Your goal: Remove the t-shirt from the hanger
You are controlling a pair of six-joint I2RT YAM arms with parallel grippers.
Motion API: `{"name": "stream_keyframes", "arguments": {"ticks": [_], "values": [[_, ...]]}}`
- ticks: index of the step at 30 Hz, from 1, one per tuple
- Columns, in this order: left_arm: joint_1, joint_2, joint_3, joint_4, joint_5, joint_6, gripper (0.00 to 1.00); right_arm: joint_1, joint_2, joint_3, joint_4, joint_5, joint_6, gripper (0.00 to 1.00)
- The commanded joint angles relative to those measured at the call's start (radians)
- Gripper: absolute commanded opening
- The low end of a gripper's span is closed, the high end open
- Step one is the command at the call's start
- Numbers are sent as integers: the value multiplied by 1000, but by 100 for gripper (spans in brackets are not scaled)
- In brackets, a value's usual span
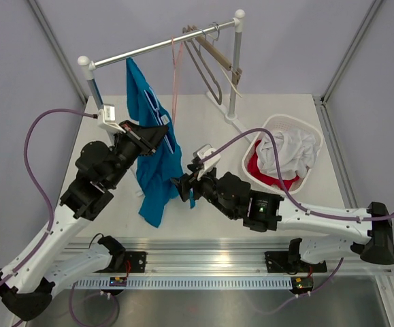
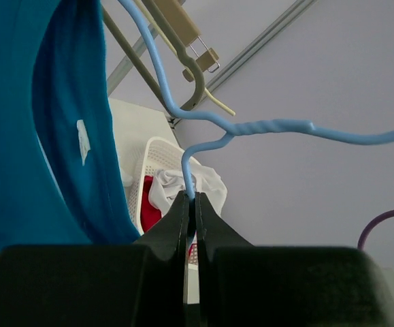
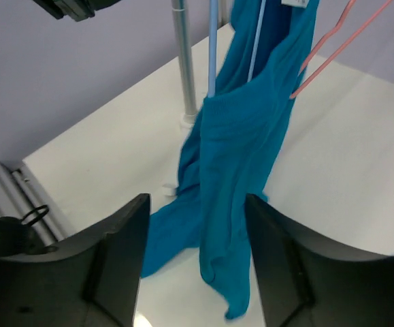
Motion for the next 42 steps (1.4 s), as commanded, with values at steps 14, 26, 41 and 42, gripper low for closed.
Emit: {"name": "stream_keyframes", "arguments": {"ticks": [14, 26, 41, 42], "values": [[4, -98, -22, 231, 70, -98, 0, 103, -102, -147, -62, -49, 172, 72], [4, -15, 148, 199, 59, 4, 0, 319, -113, -228, -83, 127, 258, 0], [4, -21, 262, 187, 271, -152, 0, 320, -16, -275, -86, 257, 338, 0], [4, -29, 236, 187, 305, -185, 0, 301, -16, -274, -58, 249, 320, 0]]}}
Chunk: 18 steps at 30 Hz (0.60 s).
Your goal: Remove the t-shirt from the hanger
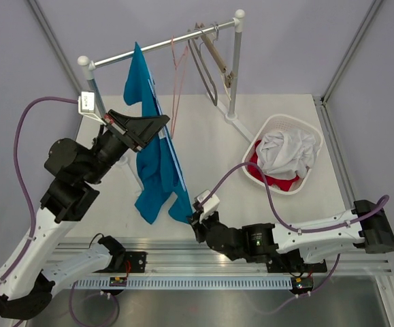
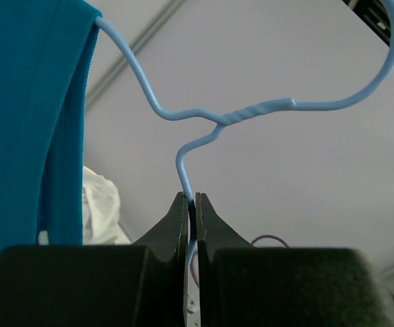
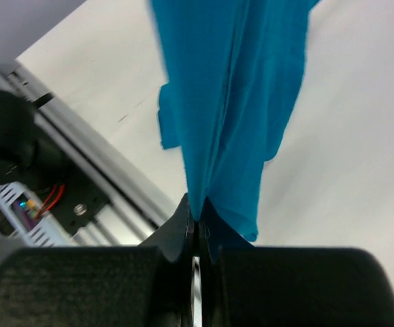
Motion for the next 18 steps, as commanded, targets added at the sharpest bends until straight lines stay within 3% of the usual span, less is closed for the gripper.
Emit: {"name": "stream_keyframes", "arguments": {"ticks": [1, 5, 7, 8, 9, 10, 12, 15, 18], "values": [[9, -52, 11, 165, 106, -75, 0, -62, 7, -5, 51, -31, -36, 0], [9, -111, -82, 123, 134, -123, 0, -132, -10, 45, 77, -63, -148, 1], [9, -138, -147, 123, 162, -150, 0, -159, -21, 43, 114, -93, -176, 8], [9, -164, -162, 119, 169, -153, 0, -166, -41, 43, 119, -115, -216, 17], [9, -174, -174, 91, 203, -141, 0, -173, -56, 45, 102, -151, -240, 43], [9, -181, -173, 70, 220, -132, 0, -173, -73, 61, 72, -260, -263, 57], [9, -204, -178, 11, 292, -109, 0, -173, -136, 95, -69, -354, -303, 75], [9, -232, -185, -48, 394, -71, 0, -174, -249, 129, -154, -429, -339, 79], [9, -263, -227, -67, 499, -48, 0, -228, -343, 150, -162, -457, -325, 70]]}}
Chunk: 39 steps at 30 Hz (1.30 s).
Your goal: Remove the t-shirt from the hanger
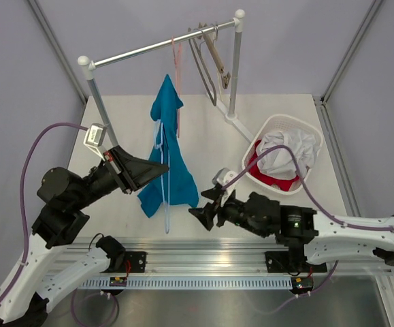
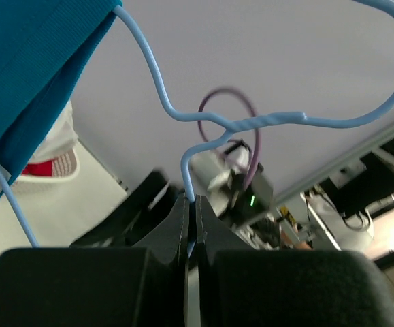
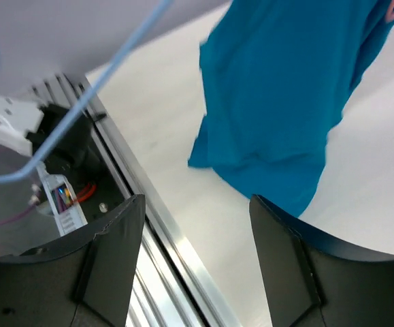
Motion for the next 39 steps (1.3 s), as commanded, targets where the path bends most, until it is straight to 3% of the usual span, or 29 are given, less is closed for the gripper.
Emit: {"name": "stream_keyframes", "arguments": {"ticks": [1, 5, 7, 8, 11, 14, 22, 28, 32, 33, 36, 39], "values": [[3, -43, -29, 11, 200, 53, 0, -78, -109, 82, -41, -100, -37, 65], [3, -65, -59, -14, 297, 53, 0, -128, -58, 189, -62, -83, -86, 61], [3, -69, -43, -34, 348, 57, 0, -156, -17, 284, -116, -130, -129, 67], [3, -74, -39, -45, 362, 56, 0, -197, 18, 312, -140, -176, -186, 75], [3, -92, -25, -51, 402, 47, 0, -268, 93, 403, -235, -301, -234, 81], [3, -102, -17, -51, 432, 39, 0, -316, 112, 401, -237, -381, -261, 84], [3, -106, 0, -51, 471, 24, 0, -343, 150, 403, -294, -554, -271, 81], [3, -112, -4, -51, 475, 5, 0, -350, 187, 328, -78, -569, -200, 77], [3, -125, 6, -55, 460, 4, 0, -350, 187, 279, 48, -511, -160, 55], [3, -126, 12, -59, 461, 8, 0, -350, 181, 260, 88, -467, -154, 36], [3, -126, 24, -92, 455, 34, 0, -348, 147, 248, 142, -384, -152, 7], [3, -129, 32, -112, 452, 45, 0, -348, 90, 225, 179, -252, -152, 0]]}}
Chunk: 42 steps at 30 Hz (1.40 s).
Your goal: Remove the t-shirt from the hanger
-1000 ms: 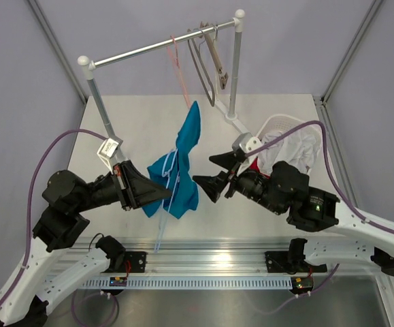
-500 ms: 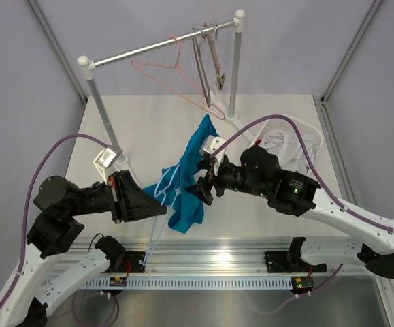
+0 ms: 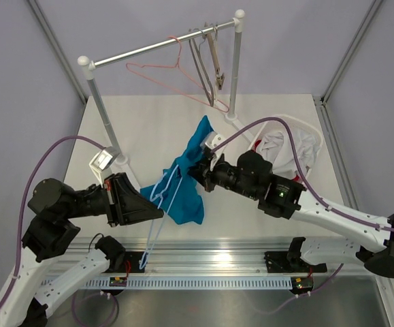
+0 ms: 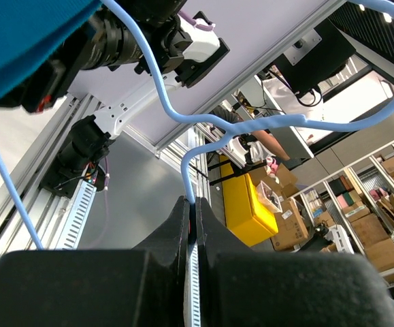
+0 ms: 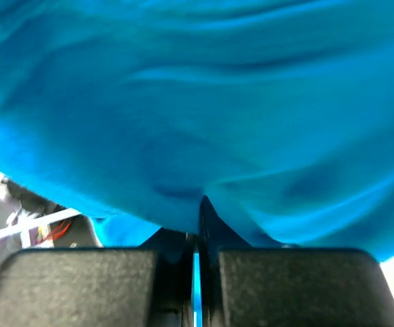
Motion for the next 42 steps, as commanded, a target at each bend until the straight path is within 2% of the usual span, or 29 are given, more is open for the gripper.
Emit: {"name": "stream_keyframes", "arguments": {"ticks": [1, 8, 13, 17, 18, 19, 20, 22, 26, 29, 33, 36, 38, 40, 42], "values": [[3, -23, 54, 33, 18, 38, 0, -11, -93, -13, 149, 221, 6, 0], [3, -19, 69, 13, 28, 49, 0, -75, -141, 19, 212, 458, -32, 0], [3, -19, 112, -12, 39, 70, 0, -198, -107, 94, 215, 463, -42, 0], [3, -23, 140, -29, 64, 94, 0, -278, -80, 183, 144, 421, -26, 0], [3, -22, 167, -50, 65, 113, 0, -282, -74, 232, 122, 440, -31, 0], [3, -19, 199, -138, 62, 142, 0, -287, -55, 258, 105, 453, -39, 0], [3, -11, 235, -189, 47, 212, 0, -302, -52, 297, 102, 461, -45, 0], [3, -15, 292, -236, 55, 233, 0, -316, -41, 347, 82, 452, -40, 0], [3, -38, 287, -236, 53, 231, 0, -321, -26, 473, 61, 480, -77, 0], [3, -46, 247, -236, 35, 237, 0, -321, -3, 640, 26, 513, -141, 0], [3, -35, 207, -236, 21, 248, 0, -333, 67, 846, 2, 570, -305, 0], [3, -32, 200, -236, 7, 262, 0, -388, 158, 1019, -31, 573, -390, 0], [3, -31, 197, -236, -10, 269, 0, -455, 228, 1134, -94, 541, -390, 0], [1, -29, 181, -237, -14, 276, 0, -492, 274, 1162, -120, 532, -373, 0], [3, -20, 163, -236, -34, 288, 0, -541, 264, 1090, -93, 529, -352, 0]]}}
